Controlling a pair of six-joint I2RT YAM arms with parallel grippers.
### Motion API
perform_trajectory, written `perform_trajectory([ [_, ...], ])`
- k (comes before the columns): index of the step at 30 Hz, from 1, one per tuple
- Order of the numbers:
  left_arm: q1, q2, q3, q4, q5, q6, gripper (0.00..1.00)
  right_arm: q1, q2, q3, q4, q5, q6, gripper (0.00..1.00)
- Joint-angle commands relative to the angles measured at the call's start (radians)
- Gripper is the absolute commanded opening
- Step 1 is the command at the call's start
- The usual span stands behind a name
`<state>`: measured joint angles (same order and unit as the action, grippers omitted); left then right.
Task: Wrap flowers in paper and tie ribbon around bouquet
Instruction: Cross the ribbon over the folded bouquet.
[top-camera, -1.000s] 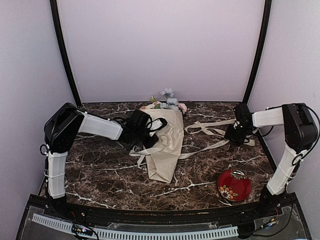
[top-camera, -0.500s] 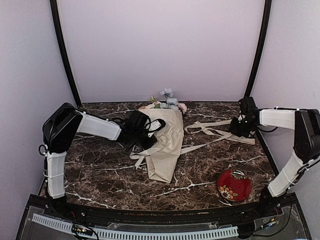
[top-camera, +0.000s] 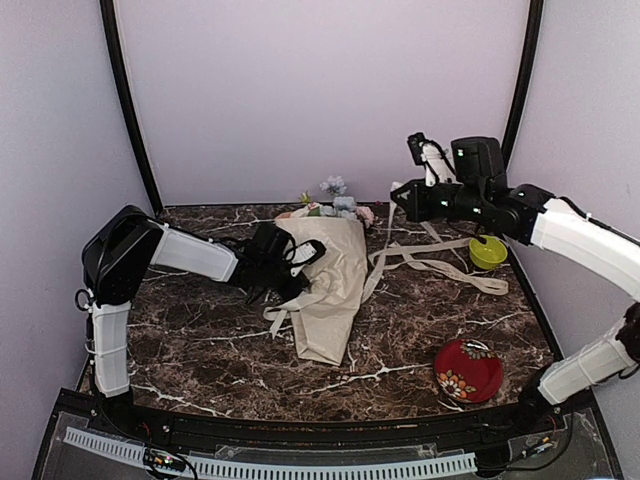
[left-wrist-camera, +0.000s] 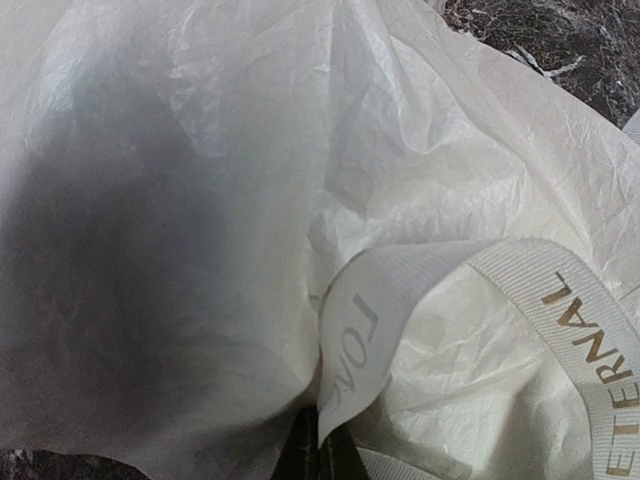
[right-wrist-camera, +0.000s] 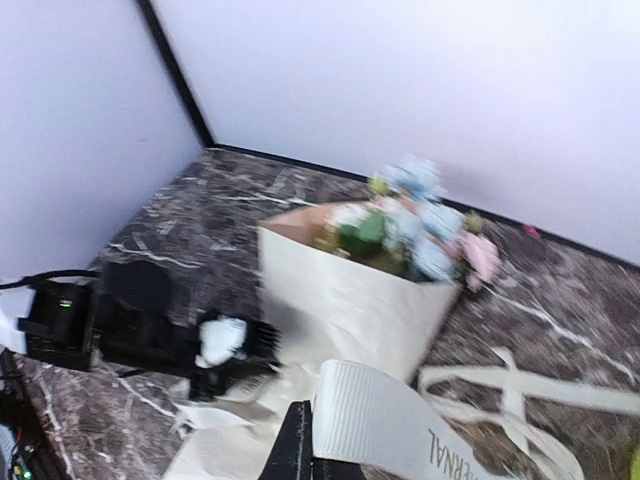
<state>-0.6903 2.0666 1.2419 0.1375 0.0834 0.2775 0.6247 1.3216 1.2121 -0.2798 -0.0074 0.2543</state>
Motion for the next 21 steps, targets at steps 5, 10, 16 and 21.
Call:
perform_trajectory([
  [5,0.033,-0.073,-0.074,0.045,0.084,-0.078,0.0,0.14,0.372,0.235,0.286,-0.385,-0.061,0.0],
  [10,0.044,-0.105,-0.133,0.118,0.119,-0.12,0.0,0.132,0.509,0.241,0.297,-0.396,0.022,0.0],
  [16,0.048,-0.146,-0.203,0.2,0.097,-0.137,0.0,0.072,0.646,0.214,0.397,-0.459,0.205,0.0],
  [21,0.049,-0.177,-0.247,0.243,0.086,-0.133,0.0,0.037,0.756,0.277,0.366,-0.453,0.267,0.0],
])
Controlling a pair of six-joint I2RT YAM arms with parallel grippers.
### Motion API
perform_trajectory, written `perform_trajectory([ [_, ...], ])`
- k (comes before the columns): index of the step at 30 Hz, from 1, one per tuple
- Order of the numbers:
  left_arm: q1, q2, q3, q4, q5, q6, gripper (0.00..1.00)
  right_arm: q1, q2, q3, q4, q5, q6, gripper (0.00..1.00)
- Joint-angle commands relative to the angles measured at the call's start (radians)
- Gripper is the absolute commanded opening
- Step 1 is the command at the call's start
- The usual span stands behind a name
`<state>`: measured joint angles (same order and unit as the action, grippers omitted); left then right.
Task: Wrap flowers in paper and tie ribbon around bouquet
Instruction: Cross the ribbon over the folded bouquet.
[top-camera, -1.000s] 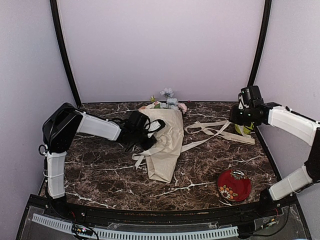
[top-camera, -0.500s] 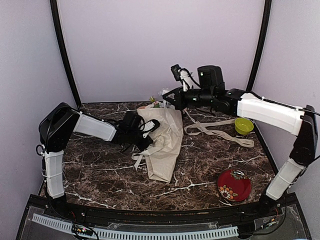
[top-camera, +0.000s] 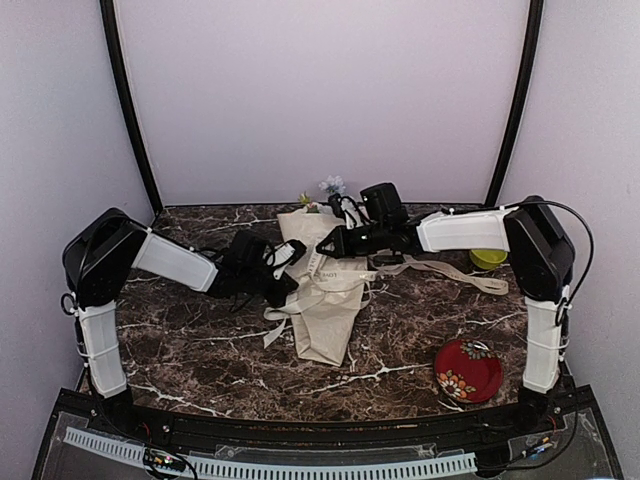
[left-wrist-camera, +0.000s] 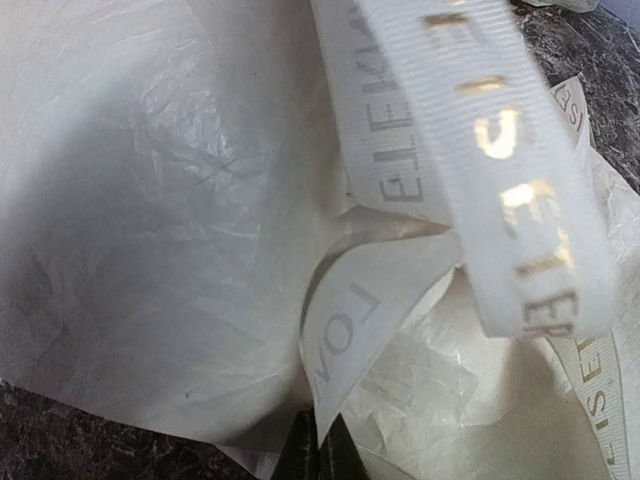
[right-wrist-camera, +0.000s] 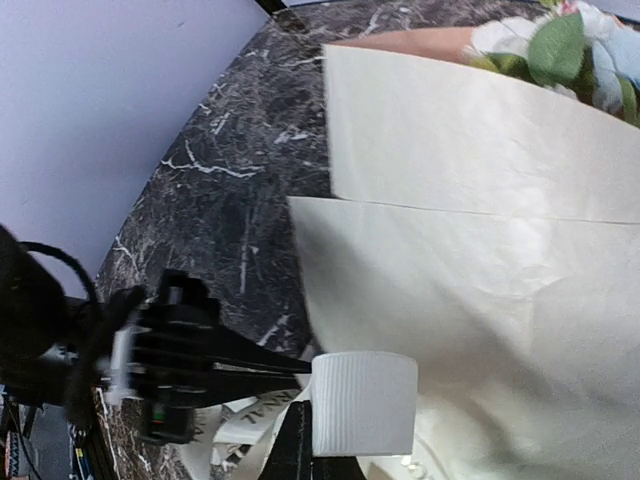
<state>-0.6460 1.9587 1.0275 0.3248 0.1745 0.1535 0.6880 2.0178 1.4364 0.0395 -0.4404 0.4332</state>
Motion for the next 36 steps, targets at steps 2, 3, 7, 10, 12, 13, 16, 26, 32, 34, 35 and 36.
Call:
perform_trajectory([
  [2,0.005,-0.073,-0.044,0.056,-0.016,-0.001,0.0,-0.028,0.088,0.093,0.016,-0.009,0.075,0.0],
  [3,0.005,-0.077,-0.051,0.058,-0.019,0.002,0.0,-0.03,0.102,0.121,-0.008,0.002,0.068,0.0],
  [7,0.005,-0.113,-0.101,0.101,-0.027,0.025,0.0,-0.036,0.198,0.267,-0.133,0.028,0.027,0.0],
  [10,0.005,-0.178,-0.153,0.154,-0.041,0.058,0.0,-0.031,0.266,0.333,-0.161,-0.01,0.016,0.0],
  [12,0.006,-0.229,-0.18,0.175,-0.046,0.1,0.0,-0.025,0.302,0.367,-0.18,-0.03,0.009,0.0],
  [13,0.005,-0.255,-0.187,0.174,-0.042,0.127,0.0,-0.021,0.316,0.382,-0.187,-0.042,0.005,0.0],
  [16,0.003,-0.313,-0.19,0.152,0.008,0.231,0.0,-0.004,0.354,0.415,-0.192,-0.081,-0.006,0.0],
  [26,0.0,-0.336,-0.018,-0.024,0.199,0.402,0.0,0.016,0.41,0.467,-0.172,-0.173,0.015,0.0],
  [32,-0.011,-0.254,0.058,-0.023,0.175,0.455,0.0,0.015,0.412,0.467,-0.142,-0.243,0.041,0.0],
  [34,-0.011,-0.199,0.113,-0.054,0.095,0.458,0.0,0.015,0.402,0.457,-0.131,-0.244,0.048,0.0],
  [35,-0.012,-0.174,0.149,-0.062,0.033,0.457,0.0,0.015,0.394,0.448,-0.121,-0.25,0.056,0.0],
  [36,-0.012,-0.15,0.173,-0.065,-0.019,0.453,0.0,0.015,0.387,0.435,-0.104,-0.256,0.067,0.0],
])
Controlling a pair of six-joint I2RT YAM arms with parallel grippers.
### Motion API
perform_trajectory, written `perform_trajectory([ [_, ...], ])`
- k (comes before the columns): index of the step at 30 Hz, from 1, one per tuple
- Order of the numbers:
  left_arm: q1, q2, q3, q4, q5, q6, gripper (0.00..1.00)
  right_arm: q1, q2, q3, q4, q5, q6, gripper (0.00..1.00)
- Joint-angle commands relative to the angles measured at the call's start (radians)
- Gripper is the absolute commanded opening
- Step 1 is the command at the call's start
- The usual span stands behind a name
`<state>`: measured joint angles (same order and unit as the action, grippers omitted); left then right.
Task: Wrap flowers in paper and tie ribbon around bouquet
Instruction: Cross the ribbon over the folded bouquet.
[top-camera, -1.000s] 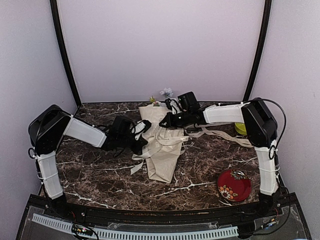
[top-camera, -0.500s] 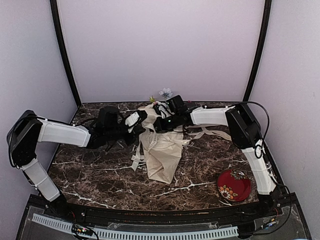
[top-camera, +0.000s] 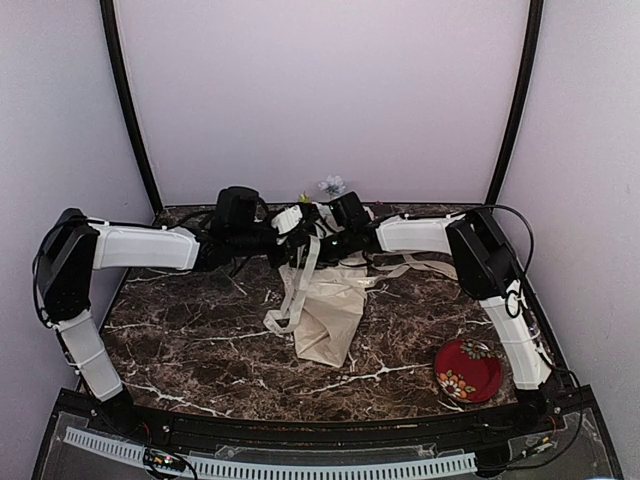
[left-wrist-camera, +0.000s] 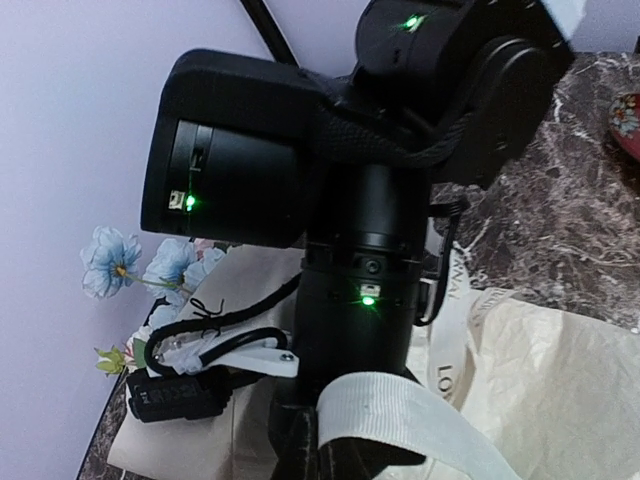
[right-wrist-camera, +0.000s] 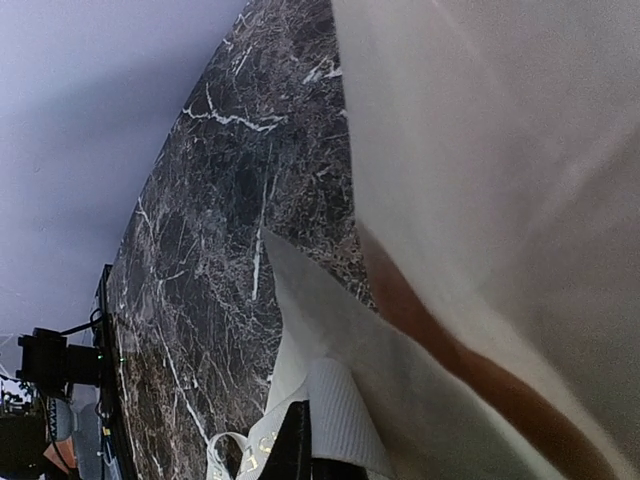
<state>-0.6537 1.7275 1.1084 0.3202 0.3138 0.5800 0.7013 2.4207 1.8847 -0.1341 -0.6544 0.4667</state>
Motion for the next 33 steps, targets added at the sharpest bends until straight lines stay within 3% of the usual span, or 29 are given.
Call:
perform_trajectory([
  [1,-0.004,0.102,0.111,-0.061,-0.2,0.025,0.0,0.001,-0.024,-0.028,0.086,-0.047,0.048,0.0],
  [6,-0.004,0.183,0.139,-0.026,-0.31,0.019,0.0,-0.006,-0.058,-0.073,0.112,-0.02,0.151,0.14],
  [14,-0.004,0.207,0.045,0.049,-0.26,-0.122,0.0,-0.01,-0.152,-0.215,0.2,0.074,0.316,0.11],
  [27,-0.005,0.242,0.036,0.043,-0.215,-0.192,0.01,-0.012,-0.187,-0.252,0.123,0.172,0.311,0.11],
  [30,-0.004,0.226,0.036,0.056,-0.21,-0.21,0.31,-0.015,-0.176,-0.26,0.14,0.14,0.31,0.11],
  [33,0.006,0.188,0.015,0.096,-0.217,-0.228,0.49,-0.017,-0.173,-0.257,0.138,0.133,0.301,0.11],
])
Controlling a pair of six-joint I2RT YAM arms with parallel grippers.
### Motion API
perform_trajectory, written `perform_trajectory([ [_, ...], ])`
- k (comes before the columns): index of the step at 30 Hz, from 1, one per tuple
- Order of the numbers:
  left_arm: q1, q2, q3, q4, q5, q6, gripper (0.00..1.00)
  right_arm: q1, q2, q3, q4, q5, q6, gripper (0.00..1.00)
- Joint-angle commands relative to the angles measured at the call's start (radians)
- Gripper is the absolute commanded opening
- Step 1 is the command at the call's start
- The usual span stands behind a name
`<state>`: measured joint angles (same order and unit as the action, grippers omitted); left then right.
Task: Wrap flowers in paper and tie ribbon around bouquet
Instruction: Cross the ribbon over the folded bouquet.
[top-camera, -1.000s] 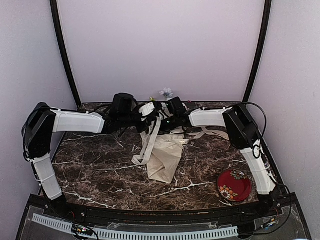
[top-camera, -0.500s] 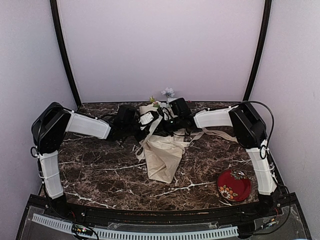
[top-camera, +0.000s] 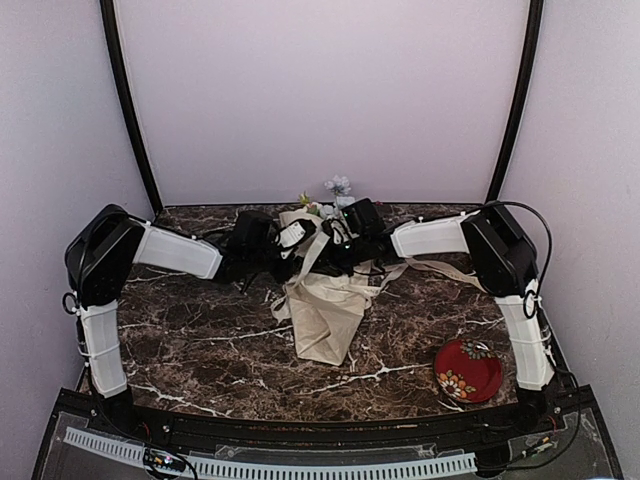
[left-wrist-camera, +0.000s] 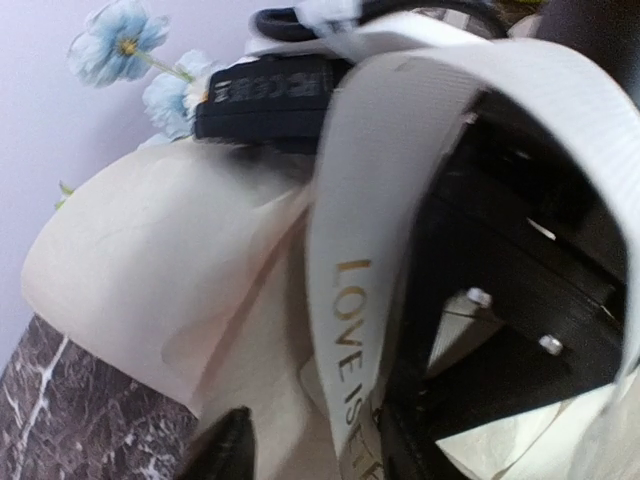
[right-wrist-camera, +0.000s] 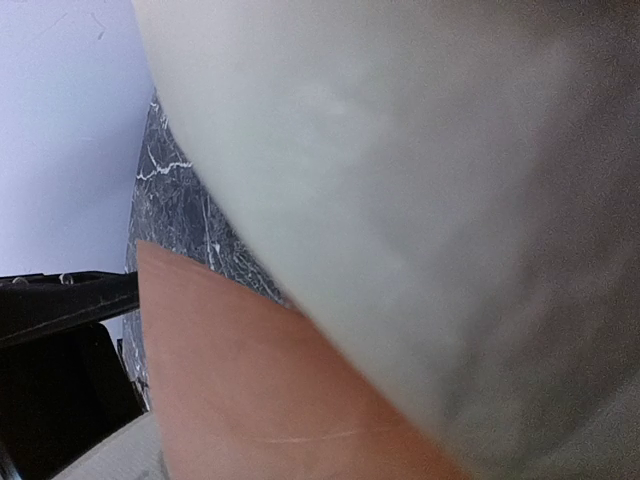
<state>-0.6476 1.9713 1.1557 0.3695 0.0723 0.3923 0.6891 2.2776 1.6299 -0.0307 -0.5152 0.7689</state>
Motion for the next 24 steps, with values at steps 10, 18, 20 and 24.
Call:
perform_trajectory([
  [10,0.064,-0.212,-0.073,-0.023,0.139,-0.079,0.79,-0.009,-0.024,0.001,0.053,-0.021,-0.008,0.1],
  [18,0.069,-0.22,-0.089,-0.097,0.2,-0.173,0.36,-0.01,-0.026,-0.001,0.068,-0.031,-0.009,0.1],
  [20,0.068,-0.192,-0.071,-0.132,0.245,-0.202,0.25,-0.01,-0.027,0.0,0.068,-0.032,-0.01,0.09],
  [24,0.068,-0.143,-0.06,-0.135,0.322,-0.26,0.38,-0.01,-0.027,0.001,0.065,-0.029,-0.013,0.09],
])
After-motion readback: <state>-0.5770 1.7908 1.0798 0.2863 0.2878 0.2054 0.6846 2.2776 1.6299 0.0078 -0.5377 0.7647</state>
